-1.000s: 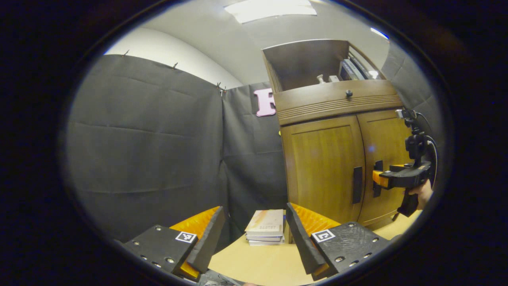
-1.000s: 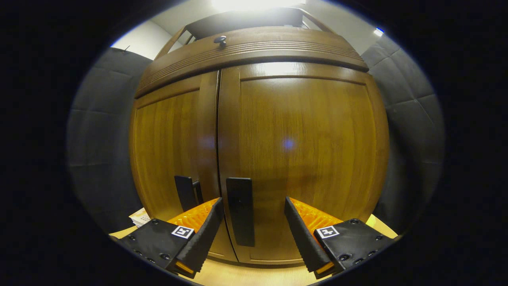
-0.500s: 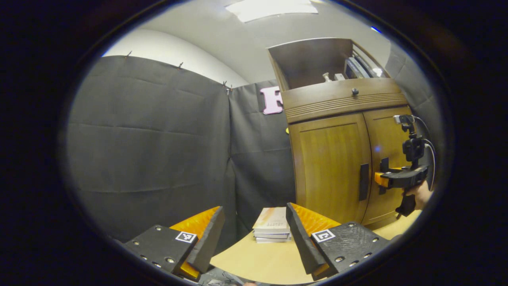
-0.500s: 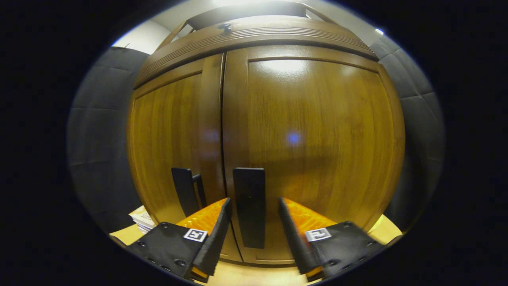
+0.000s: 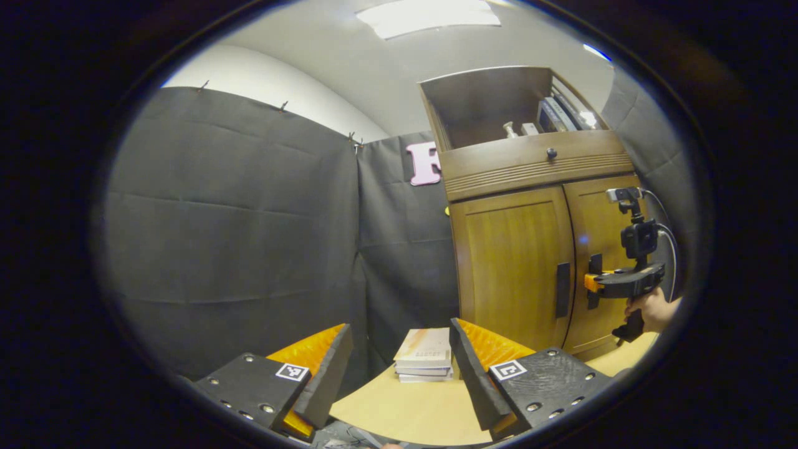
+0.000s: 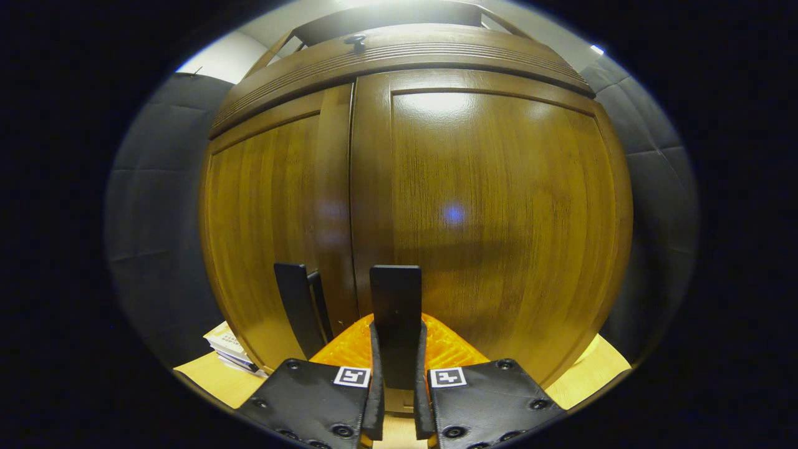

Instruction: Open the right door of the double-door shoe cabinet with the right hand, and open the left door with the left hand.

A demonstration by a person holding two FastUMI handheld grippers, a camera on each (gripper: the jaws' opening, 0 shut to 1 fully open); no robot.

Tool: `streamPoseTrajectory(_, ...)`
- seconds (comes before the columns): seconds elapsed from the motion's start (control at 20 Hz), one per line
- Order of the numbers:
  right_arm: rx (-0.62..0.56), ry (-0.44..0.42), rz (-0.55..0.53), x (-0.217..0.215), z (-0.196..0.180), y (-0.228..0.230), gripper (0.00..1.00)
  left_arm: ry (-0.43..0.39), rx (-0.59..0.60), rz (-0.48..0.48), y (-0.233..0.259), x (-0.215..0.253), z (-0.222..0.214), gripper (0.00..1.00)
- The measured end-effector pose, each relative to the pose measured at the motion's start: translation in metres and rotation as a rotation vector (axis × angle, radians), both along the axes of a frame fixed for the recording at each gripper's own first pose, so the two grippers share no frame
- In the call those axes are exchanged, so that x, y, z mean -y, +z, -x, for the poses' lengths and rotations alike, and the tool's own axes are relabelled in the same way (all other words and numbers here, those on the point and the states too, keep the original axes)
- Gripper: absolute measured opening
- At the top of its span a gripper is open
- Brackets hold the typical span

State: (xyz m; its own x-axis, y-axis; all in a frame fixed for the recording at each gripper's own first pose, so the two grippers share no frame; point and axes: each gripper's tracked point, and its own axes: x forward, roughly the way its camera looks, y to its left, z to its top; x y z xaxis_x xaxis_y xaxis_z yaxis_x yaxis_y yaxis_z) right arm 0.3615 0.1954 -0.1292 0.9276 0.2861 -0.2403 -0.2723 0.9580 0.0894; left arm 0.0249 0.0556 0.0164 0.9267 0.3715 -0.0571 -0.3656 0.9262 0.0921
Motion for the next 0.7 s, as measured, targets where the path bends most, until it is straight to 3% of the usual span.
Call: streamPoseTrajectory(0.7, -0.019, 0.037, -0.024, 0.020, 0.048, 0.013, 0.21, -0.058, 0.039, 0.004, 0.017, 0.005, 0.002, 0.90)
